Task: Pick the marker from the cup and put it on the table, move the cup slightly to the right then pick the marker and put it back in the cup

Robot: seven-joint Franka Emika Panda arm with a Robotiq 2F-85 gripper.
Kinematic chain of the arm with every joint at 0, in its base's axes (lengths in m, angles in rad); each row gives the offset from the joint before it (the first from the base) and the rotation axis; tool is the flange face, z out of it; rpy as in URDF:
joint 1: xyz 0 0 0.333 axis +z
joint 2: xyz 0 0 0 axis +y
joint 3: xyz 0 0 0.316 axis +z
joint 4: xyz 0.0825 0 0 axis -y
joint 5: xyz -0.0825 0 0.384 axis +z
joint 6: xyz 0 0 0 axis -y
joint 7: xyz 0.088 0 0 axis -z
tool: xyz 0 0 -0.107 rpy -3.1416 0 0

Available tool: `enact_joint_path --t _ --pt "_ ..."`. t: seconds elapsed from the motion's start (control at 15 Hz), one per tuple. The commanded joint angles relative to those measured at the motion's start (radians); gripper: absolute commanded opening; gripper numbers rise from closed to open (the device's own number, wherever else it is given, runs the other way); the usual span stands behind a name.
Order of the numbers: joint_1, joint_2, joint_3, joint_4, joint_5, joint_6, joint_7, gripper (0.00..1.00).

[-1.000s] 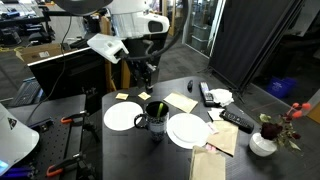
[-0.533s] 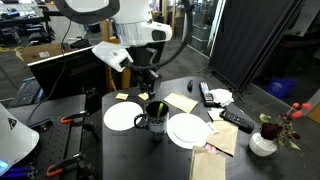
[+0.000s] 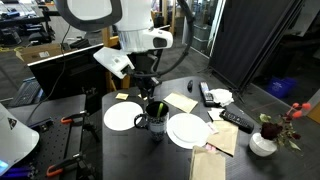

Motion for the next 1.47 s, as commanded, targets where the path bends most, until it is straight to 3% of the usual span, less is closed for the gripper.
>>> enact_joint_path --t 0.0,0.53,1.4 --pt "-0.016 0.034 0.011 0.017 -0.004 0.028 0.009 0.4" --pt "-0.018 0.092 0.015 0.043 0.012 0.062 -0.003 0.33" --pt "-0.041 0.21 0.036 0.123 0.074 0.095 -0.033 0.32"
